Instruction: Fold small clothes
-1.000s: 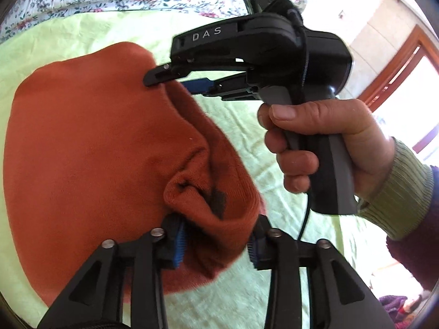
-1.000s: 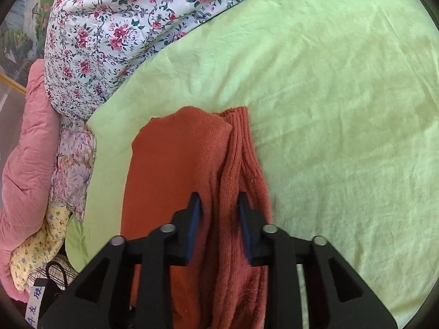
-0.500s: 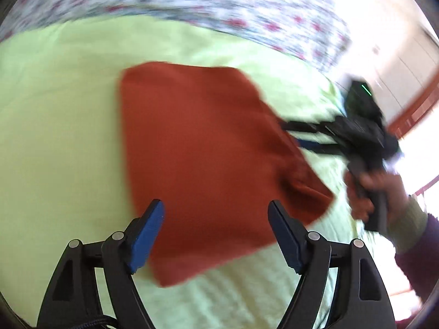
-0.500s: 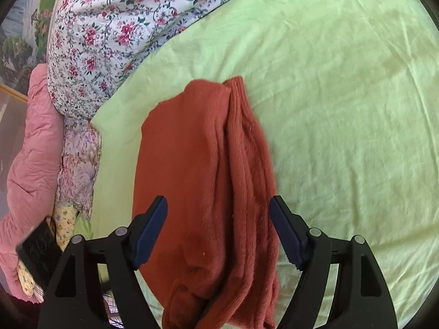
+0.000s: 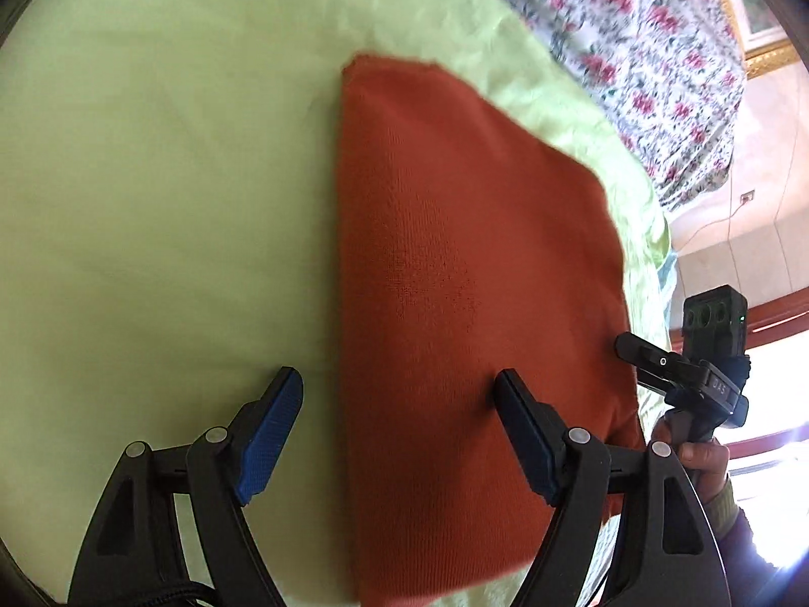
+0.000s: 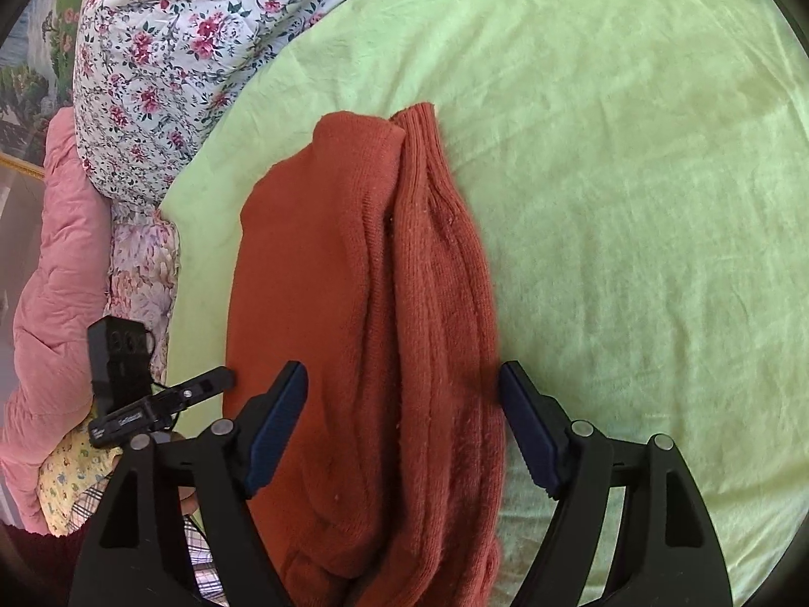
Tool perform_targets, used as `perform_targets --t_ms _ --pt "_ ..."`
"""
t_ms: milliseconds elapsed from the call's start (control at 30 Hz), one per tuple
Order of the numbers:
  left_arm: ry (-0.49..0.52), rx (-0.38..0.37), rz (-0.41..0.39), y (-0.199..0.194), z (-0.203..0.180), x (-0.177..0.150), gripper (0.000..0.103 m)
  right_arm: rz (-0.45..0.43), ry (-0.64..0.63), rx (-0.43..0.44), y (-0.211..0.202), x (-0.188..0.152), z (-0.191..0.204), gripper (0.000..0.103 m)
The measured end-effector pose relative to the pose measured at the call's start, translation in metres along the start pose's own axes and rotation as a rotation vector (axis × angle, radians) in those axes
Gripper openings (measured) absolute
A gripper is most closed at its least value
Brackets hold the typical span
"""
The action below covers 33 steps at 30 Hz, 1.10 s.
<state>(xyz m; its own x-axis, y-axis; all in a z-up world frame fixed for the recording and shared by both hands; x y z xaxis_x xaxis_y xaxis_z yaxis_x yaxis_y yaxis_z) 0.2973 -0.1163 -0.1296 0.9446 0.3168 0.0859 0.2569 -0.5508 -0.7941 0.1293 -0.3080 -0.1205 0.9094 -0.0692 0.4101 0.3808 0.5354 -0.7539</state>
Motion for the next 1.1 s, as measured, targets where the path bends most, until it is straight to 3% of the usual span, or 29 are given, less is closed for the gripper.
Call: perform_targets --t_ms 67,100,133,167,200,300,500,800,1000,1100 --pt "0.021 -0.009 0.005 0.010 -0.007 0.003 0.084 0.008 0.005 0.017 0.007 0.000 -0.001 0.076" --pt "0.038 -0.007 -0.004 0.014 -0.011 0.005 0.080 0.010 0.005 0.022 0.009 -0.001 -0.001 0.065" --pt "0.062 -0.008 -0.019 0.015 -0.016 0.005 0.069 0.016 0.008 0.024 0.013 -0.002 -0.001 0.046" --pt "0.081 -0.017 -0.017 0.013 -0.018 0.002 0.042 0.033 0.023 0.039 0.017 -0.004 -0.002 0.041" --pt "0.089 -0.020 -0.017 0.013 -0.020 0.001 0.031 0.031 0.036 0.049 0.018 -0.005 -0.003 0.036" --pt "0.117 -0.055 -0.046 -0.002 -0.026 -0.004 0.023 0.003 0.030 0.048 0.012 -0.006 0.007 0.030" --pt "0.138 -0.090 -0.092 -0.058 -0.021 -0.027 0.021 -0.029 -0.016 0.118 0.004 -0.008 0.050 0.027" --pt "0.029 -0.024 -0.215 -0.160 0.067 -0.077 0.021 0.055 -0.125 0.278 0.063 -0.025 0.141 0.027" --pt "-0.116 -0.002 -0.224 -0.159 0.142 -0.089 0.023 0.143 -0.167 0.293 0.123 -0.034 0.166 0.027" --pt "-0.167 -0.030 -0.178 -0.149 0.162 -0.082 0.036 0.172 -0.153 0.245 0.134 -0.035 0.154 0.031"
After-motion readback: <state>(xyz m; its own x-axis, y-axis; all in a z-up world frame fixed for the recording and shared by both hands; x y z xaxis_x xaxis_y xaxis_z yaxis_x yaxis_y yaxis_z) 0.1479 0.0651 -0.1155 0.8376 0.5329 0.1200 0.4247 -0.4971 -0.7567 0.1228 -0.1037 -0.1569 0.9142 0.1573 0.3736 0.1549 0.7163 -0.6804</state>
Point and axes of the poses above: each gripper's, at about its wrist camera, not at the fingertips, and y roughly the way its jaws point, z to its left, x to its top, the point moved 4 cm from there along y, roughly the way its jaws point, and after that the axes turned 12 degrees about -y, right-handed, at the moved point
